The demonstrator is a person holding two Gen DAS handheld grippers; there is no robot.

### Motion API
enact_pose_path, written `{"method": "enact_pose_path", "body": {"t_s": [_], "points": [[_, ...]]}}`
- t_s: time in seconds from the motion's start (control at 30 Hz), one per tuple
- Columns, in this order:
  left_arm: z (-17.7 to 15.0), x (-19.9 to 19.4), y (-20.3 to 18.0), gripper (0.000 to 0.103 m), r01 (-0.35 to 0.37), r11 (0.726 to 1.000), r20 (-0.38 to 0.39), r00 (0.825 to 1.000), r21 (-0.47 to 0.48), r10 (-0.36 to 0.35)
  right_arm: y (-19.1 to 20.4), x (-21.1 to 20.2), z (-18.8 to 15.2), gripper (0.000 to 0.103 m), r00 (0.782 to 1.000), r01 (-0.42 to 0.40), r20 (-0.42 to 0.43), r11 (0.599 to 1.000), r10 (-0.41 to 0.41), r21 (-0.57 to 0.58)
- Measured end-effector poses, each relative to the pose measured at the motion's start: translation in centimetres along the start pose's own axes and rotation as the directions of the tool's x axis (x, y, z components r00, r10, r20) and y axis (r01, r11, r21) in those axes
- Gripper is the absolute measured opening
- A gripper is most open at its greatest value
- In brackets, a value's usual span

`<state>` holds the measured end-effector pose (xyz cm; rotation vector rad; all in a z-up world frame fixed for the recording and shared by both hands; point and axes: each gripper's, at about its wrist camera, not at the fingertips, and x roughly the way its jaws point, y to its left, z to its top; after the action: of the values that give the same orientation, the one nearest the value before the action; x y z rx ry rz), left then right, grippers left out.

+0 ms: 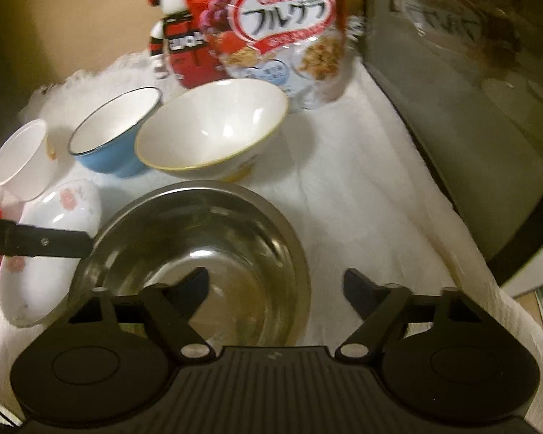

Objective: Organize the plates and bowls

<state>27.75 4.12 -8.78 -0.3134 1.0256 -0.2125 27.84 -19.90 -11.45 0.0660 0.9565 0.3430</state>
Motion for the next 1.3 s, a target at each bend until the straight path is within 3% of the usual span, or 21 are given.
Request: {"method": "enact_pose_path", "body": {"t_s": [0.13, 0.17, 0.23, 0.37, 0.6, 0.83, 1.0, 1.2, 1.27, 1.3], "points": [[-0.4, 0.6, -0.2, 0.019, 0.009, 1.0, -0.017, 1.0, 0.013, -0.008, -0.6, 0.5, -0.3, 0.052, 0.999, -0.031, -0.042, 0.998, 0.033, 0.054], [-0.4, 0.7, -0.4, 0.026, 0.018, 1.0, -0.013, 1.0, 0.023, -0.018, -0.4, 0.6, -0.5, 0.048, 0.998, -0.039, -0.051, 0.997, 0.042, 0.061], [-0.4, 1.3, -0.9, 0.035, 0.025, 0.999, -0.013, 1.0, 0.042, -0.024, 0.2, 0.7, -0.9, 0.046, 0.996, -0.057, -0.064, 0.996, 0.061, 0.062], [-0.8, 1.5, -1.2, 0.035, 0.005, 0.999, -0.02, 1.0, 0.041, -0.004, 1.3, 0.4, -1.4, 0.046, 0.998, -0.017, -0.058, 1.0, 0.018, 0.021], [-1.7, -4.3, 1.8, 0.035, 0.026, 1.0, 0.093, 0.995, -0.002, -0.025, 4.5, -3.7, -0.3, 0.048, 0.999, -0.032, 0.032, 0.998, 0.034, -0.057], [-2.6, -7.5, 8.9, 0.035, -0.078, 0.98, 0.167, 0.98, -0.182, 0.109, 12.0, -2.4, 2.7, 0.048, 0.986, -0.145, 0.054, 0.967, 0.16, -0.21], [-3.5, -7.7, 12.0, 0.035, -0.169, 0.955, 0.172, 0.962, -0.244, 0.214, 16.8, 1.6, 3.4, 0.048, 0.979, -0.198, -0.006, 0.936, 0.205, -0.292], [-4.9, -7.3, 13.3, 0.03, -0.21, 0.95, 0.153, 0.956, -0.231, 0.249, 19.7, 4.4, 1.9, 0.048, 0.984, -0.178, -0.064, 0.911, 0.166, -0.372], [-4.9, -7.3, 13.0, 0.031, -0.255, 0.945, 0.154, 0.945, -0.206, 0.288, 19.7, 4.5, 1.3, 0.048, 0.986, -0.169, -0.064, 0.905, 0.157, -0.389], [-5.0, -7.3, 12.9, 0.036, -0.294, 0.937, 0.155, 0.933, -0.187, 0.324, 19.8, 4.5, 1.1, 0.048, 0.985, -0.175, -0.071, 0.904, 0.16, -0.389]]}}
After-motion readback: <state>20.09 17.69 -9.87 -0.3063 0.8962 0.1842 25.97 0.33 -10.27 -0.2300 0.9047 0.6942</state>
